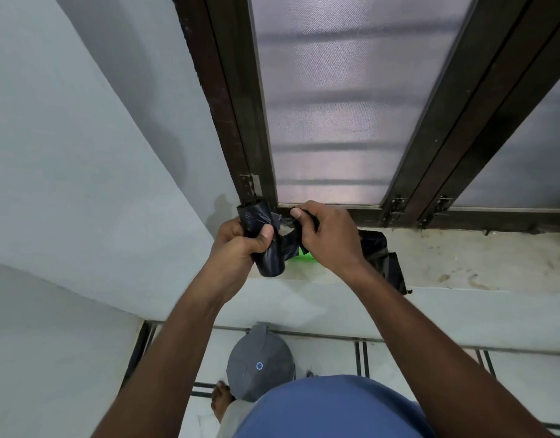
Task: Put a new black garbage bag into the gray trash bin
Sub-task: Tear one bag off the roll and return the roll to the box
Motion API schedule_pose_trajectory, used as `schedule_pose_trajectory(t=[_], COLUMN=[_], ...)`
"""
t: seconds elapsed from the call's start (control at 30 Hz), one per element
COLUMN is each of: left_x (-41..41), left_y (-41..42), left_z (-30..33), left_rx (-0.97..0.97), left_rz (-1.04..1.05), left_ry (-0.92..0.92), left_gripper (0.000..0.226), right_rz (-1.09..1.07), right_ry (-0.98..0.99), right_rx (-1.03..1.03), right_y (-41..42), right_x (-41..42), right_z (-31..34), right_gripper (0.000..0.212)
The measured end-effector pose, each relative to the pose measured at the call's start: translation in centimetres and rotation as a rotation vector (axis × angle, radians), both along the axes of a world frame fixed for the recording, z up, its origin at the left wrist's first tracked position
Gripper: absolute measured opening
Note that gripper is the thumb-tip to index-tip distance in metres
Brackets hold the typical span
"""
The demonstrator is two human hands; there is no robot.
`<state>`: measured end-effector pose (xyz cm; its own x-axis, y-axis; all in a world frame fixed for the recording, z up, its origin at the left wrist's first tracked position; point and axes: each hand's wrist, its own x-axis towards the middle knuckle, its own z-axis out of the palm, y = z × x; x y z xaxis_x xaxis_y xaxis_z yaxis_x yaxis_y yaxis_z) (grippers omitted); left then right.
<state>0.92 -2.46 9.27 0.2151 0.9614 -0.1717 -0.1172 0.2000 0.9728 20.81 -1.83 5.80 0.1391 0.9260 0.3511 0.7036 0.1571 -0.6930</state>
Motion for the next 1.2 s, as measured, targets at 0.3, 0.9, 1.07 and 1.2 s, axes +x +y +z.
schedule_pose_trajectory(t=[0.3,0.9,1.07,1.2], left_x=[0.0,-0.9,-0.2,0.2], left_y=[-0.7,0.9,1.0,1.2], left_z=[0.2,0.8,1.1,1.1], left_rx=[0.042,-0.039,-0.011,-0.012], left_rz=[0.042,-0.038,-0.101,-0.081], left_ry=[0.19,0.446,0.457,0.464], left_gripper=[0.027,0.029,0.034,0.028], right_rz=[-0.017,0.273,0.216,0.061], right_ry=[0.034,0.035,0.301,0.291], right_rx=[-0.16,-0.514,-0.445,-0.425], right_y=[0.2,-1.5,-1.7,-1.8], right_x=[0.1,2.3,1.0,0.0], right_z=[-0.6,1.2,0.4,0.1], right_gripper=[0.043,0.034,0.046,0.053])
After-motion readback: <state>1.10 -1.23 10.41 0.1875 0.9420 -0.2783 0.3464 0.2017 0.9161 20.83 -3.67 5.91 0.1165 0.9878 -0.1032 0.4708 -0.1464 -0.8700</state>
